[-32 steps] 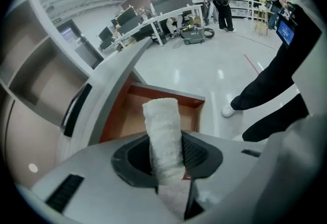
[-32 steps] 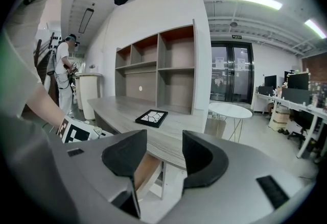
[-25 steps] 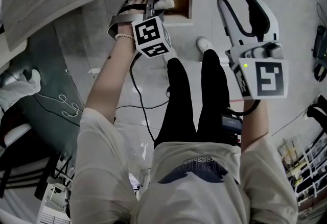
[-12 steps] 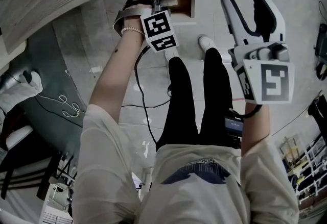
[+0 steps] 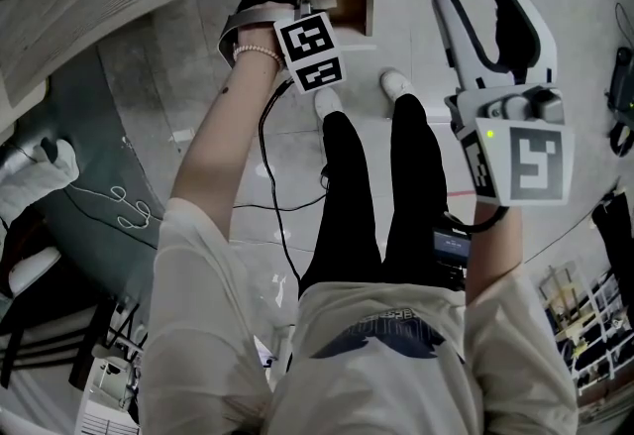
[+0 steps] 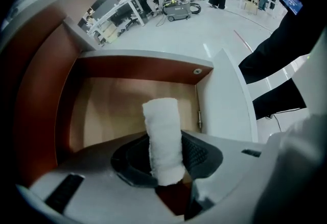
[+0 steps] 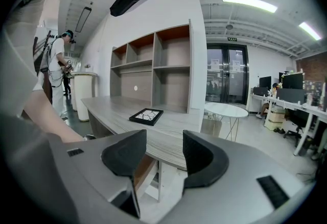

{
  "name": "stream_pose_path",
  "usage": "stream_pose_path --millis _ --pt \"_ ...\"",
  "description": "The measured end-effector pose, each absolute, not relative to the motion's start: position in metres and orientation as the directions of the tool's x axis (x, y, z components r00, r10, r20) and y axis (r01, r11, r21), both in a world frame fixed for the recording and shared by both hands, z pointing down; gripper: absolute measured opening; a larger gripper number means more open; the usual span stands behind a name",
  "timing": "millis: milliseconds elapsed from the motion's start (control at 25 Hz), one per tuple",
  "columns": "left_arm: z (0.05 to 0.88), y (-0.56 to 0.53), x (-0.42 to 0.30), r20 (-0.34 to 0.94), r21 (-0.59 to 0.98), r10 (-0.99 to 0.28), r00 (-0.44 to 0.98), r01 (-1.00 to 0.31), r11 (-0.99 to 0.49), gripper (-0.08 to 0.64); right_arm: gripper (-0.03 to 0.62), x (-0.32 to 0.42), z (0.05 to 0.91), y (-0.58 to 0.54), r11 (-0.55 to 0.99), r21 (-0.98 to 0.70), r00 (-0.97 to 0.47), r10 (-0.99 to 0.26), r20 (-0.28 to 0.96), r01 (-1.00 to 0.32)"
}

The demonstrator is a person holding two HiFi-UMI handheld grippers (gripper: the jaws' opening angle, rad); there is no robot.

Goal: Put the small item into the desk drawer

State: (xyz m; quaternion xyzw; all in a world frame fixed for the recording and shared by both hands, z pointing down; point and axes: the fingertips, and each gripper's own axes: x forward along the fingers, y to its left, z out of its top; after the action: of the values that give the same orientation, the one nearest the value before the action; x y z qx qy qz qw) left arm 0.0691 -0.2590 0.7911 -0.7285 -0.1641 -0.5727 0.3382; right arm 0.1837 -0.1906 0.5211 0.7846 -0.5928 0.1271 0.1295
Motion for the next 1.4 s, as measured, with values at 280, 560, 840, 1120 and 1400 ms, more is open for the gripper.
stream_pose_path --millis 280,560,840,1120,1400 --pt "0.793 -0.259 0.069 0.939 -0.329 -0.171 0.297 0.64 -0.694 0.126 0.216 0.184 0.521 -0.191 -0.266 0.049 0.266 -0.898 0.352 -0.963" --pt "0.795 -0.256 0.066 0.943 -0.317 -0.155 0.293 0.659 -0.682 0.143 0.216 0.183 0.52 -0.191 -0.264 0.05 0.264 -0.899 0.35 -0.963" --pt "0.795 -0.253 0.064 0.953 -0.286 -0.129 0.275 0.666 -0.689 0.15 0.218 0.184 0.521 -0.19 -0.264 0.053 0.266 -0.897 0.354 -0.963" --pt "0.792 -0.249 0.064 0.955 -0.271 -0.105 0.278 0.669 -0.692 0.169 0.218 0.184 0.522 -0.19 -0.264 0.056 0.266 -0.895 0.359 -0.963" --pt "0.781 -0.246 0.069 0.946 -0.282 -0.091 0.312 0.647 -0.709 0.17 0.218 0.183 0.52 -0.192 -0.26 0.055 0.262 -0.898 0.354 -0.964"
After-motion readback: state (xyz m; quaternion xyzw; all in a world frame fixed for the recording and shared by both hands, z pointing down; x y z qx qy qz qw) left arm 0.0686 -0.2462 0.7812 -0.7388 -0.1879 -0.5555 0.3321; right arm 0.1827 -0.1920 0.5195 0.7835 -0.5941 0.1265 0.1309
